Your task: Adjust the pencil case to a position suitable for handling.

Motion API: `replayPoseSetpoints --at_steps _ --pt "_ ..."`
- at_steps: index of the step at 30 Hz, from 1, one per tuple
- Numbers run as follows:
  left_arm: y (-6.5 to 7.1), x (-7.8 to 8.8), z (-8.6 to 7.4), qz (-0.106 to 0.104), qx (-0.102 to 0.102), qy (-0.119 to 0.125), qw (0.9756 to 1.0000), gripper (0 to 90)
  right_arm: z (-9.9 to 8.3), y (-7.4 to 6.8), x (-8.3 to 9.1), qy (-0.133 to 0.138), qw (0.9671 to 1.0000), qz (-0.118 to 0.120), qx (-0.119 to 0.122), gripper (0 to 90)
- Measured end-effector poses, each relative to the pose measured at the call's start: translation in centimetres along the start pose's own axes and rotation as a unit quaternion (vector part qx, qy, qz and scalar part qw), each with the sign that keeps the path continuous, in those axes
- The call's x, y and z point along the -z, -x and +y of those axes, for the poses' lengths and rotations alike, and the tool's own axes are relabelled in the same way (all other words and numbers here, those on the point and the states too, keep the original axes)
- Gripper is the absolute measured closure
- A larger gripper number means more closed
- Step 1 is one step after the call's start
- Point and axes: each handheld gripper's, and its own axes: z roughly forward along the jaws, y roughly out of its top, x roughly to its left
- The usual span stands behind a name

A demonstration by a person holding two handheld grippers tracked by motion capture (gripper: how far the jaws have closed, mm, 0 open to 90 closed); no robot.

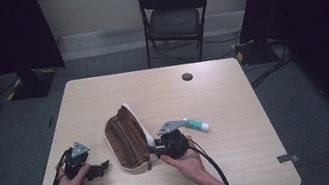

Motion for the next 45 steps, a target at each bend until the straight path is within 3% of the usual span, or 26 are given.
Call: replayPoseSetpoints --at_steps 9,16,33,36,45 --pt "0.0 0.0 0.0 0.000 0.000 0.000 1.0000 0.0 -0.6 1.4 1.2 -0.007 0.9999 -0.007 -0.012 76.2" --pt "0.0 0.0 0.0 0.000 0.000 0.000 1.0000 0.0 -1.3 2.1 2.6 -0.007 1.0000 -0.001 -0.006 79.1" --pt "0.0 0.0 0.0 0.000 0.000 0.000 1.0000 0.0 -2.9 4.2 5.6 -0.018 0.9982 0.056 0.007 80.5" --pt "0.0 0.0 0.0 0.000 0.000 0.000 1.0000 0.0 -3.1 4.4 5.4 -0.018 0.9989 0.042 0.007 77.2" --pt "0.0 0.0 0.0 0.000 0.000 0.000 1.0000 0.0 -3.7 4.3 6.1 -0.006 0.9999 -0.001 -0.010 56.2"
